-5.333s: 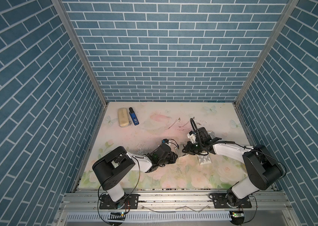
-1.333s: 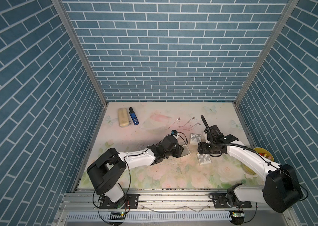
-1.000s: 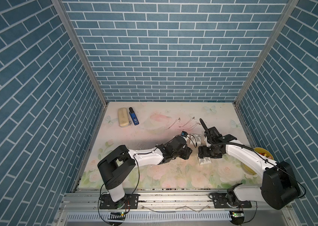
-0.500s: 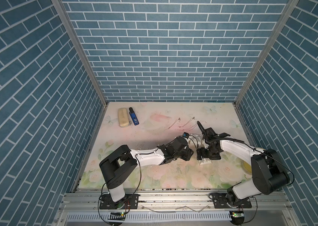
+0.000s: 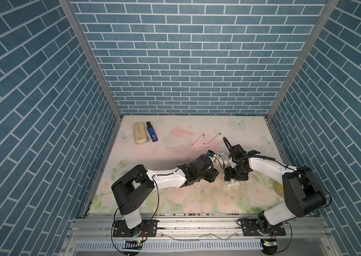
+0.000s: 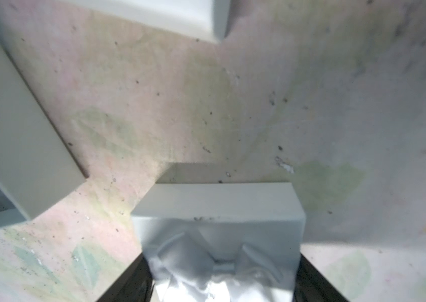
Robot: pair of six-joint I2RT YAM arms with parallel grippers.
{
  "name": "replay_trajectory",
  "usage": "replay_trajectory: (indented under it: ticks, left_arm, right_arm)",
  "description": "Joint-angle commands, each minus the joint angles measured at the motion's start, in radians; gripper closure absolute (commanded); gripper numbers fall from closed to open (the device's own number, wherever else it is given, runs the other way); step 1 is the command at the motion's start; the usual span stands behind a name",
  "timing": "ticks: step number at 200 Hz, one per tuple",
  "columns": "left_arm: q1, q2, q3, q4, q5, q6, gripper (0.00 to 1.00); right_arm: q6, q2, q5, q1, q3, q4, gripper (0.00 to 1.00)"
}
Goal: Take the necklace out of the lift-off lid jewelry box
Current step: Pick up the lid from the center of the board.
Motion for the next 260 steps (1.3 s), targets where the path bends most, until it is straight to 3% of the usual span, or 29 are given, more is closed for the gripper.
replay_trajectory:
  ticks: [1, 110, 161, 260]
  left_arm:
    - [0.011, -0.039, -0.029, -0.007, -0.02, 0.017, 0.45]
    - [0.128, -0.171, -0.236, 0.093, -0.003, -0.105, 0.47]
    - [0.166, -0.16, -0.31, 0.179, 0.037, -0.184, 0.53]
    - [0.167, -0.08, -0.308, 0.245, 0.08, -0.208, 0.57]
  right_arm:
    - [-0.026, -0.04, -0.013, -0.003, 0.022, -0.03, 0.26]
    - [-0.006, -0.1, -0.081, 0.029, 0.133, -0.088, 0.34]
    - [-0.044, 0.018, -0.138, 0.087, 0.272, -0.105, 0.34]
    - [-0.14, 0.233, -0.23, 0.102, 0.446, -0.159, 0.35]
